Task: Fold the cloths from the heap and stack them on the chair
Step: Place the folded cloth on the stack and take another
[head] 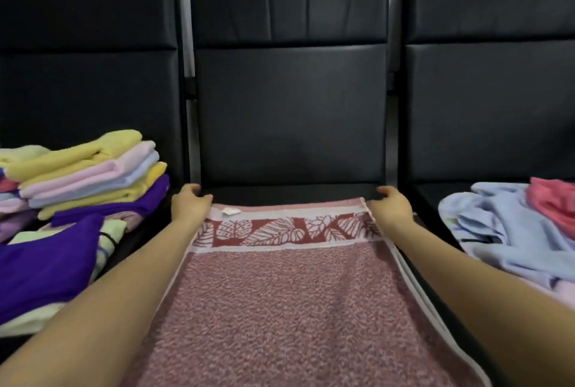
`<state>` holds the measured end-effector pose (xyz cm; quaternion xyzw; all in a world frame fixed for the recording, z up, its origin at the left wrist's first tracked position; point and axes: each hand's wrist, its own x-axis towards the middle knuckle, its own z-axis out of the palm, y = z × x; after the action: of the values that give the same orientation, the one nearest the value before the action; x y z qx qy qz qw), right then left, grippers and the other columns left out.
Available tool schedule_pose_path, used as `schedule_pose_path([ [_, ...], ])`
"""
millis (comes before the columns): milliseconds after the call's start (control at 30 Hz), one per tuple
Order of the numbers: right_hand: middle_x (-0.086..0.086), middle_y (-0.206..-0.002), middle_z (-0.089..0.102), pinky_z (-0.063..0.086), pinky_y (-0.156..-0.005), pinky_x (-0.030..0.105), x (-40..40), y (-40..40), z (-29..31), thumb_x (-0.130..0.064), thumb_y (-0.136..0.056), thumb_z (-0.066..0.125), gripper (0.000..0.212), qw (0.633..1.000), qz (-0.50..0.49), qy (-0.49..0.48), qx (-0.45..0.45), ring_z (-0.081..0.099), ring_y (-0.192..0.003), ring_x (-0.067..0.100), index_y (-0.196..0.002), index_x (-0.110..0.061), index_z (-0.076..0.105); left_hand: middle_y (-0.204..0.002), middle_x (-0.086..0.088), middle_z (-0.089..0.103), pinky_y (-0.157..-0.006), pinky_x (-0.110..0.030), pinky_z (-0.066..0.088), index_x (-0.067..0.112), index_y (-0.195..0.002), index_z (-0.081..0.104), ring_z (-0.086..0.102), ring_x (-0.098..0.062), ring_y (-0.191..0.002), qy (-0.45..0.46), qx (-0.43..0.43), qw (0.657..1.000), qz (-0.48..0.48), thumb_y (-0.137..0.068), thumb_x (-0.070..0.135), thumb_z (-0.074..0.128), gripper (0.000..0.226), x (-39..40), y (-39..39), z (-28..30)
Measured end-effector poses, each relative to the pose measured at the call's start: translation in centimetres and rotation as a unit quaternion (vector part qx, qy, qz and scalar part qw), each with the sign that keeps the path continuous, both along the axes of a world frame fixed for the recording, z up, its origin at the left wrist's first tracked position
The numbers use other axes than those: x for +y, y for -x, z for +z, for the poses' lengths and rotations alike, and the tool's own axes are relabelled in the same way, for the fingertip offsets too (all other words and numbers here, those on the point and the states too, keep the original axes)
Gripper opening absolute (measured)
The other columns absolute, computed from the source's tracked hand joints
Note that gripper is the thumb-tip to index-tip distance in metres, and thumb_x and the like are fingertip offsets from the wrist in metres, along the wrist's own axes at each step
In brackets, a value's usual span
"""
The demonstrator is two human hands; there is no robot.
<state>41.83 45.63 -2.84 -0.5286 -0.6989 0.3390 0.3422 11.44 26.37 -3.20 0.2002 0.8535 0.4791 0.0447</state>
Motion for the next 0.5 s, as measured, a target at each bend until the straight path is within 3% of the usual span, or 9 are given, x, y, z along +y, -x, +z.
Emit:
schedule_pose_path([
  [67,0.021,-0.123,0.061,0.044,-0.089,0.033,-0.3,0.0,-0.4,-0.013,-0.088,0.062,0.05,0.999,0.011,-0.039,-0.029,0.059,-0.112,0.034,-0.136,-0.004,0.05,-0.136,-0.022,0.051,-0.103,-0.036,0.038,0.007,-0.134,0.052,0.048,-0.037,-0.125,0.021,0.018,0.999,0.024,-0.093,0.021,0.058,0.044,-0.2,0.3,-0.7],
  [233,0.019,-0.121,0.058,0.039,-0.073,0.028,-3.5,-2.0,1.1,-0.019,-0.09,0.061,0.043,0.987,0.068,-0.093,-0.11,0.06,-0.1,0.033,-0.131,-0.008,0.054,-0.136,-0.022,0.049,-0.1,-0.038,0.041,0.009,-0.137,0.048,0.05,-0.038,-0.122,0.082,0.033,0.996,-0.023,-0.093,0.024,0.053,0.046,-3.1,-2.0,-0.3],
  [367,0.01,-0.103,0.069,0.04,-0.071,0.026,-7.9,-4.8,2.6,-0.022,-0.088,0.064,0.029,0.979,0.113,-0.058,-0.157,0.058,-0.084,0.02,-0.114,-0.011,0.065,-0.135,-0.022,0.05,-0.097,-0.037,0.042,0.008,-0.135,0.048,0.05,-0.038,-0.122,0.173,0.044,0.982,-0.066,-0.09,0.031,0.059,0.052,-7.2,-6.1,0.3],
  [500,0.0,-0.087,0.061,0.043,-0.074,0.026,-11.9,-8.2,2.6,-0.029,-0.084,0.071,0.037,0.962,0.156,0.009,-0.223,0.058,-0.084,0.018,-0.115,-0.011,0.063,-0.12,-0.015,0.063,-0.086,-0.035,0.047,0.009,-0.12,0.055,0.06,-0.033,-0.11,0.215,0.097,0.965,-0.114,-0.088,0.035,0.06,0.041,-11.6,-10.0,-0.1],
])
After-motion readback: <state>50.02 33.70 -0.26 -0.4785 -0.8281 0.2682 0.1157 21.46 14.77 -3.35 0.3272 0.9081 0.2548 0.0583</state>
